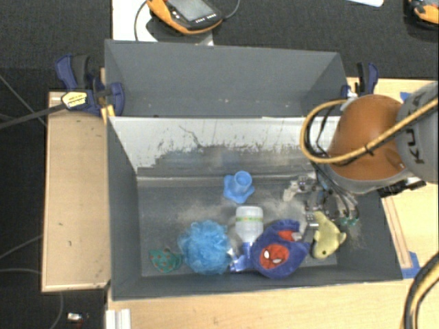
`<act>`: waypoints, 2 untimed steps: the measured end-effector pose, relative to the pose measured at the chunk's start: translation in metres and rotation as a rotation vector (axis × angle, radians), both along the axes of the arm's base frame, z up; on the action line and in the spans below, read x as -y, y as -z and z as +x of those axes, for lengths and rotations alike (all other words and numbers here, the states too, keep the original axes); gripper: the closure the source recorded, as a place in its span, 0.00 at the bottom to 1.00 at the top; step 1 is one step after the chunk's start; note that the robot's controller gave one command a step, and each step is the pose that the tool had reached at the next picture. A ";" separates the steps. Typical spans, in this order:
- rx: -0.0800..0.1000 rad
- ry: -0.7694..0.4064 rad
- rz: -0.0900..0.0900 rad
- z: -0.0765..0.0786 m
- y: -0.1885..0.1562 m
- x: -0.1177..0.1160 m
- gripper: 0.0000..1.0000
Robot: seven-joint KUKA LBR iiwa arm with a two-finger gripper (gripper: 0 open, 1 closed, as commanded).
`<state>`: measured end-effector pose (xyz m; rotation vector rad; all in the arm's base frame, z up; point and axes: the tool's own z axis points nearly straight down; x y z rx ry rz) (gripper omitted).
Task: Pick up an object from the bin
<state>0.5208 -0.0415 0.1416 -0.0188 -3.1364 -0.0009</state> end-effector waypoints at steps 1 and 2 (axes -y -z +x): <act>0.007 -0.001 -0.001 0.002 -0.004 0.000 0.00; 0.014 0.133 0.000 -0.008 0.034 0.038 0.00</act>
Offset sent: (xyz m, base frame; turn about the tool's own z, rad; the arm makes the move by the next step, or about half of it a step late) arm -0.0180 -0.0629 -0.0592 0.2223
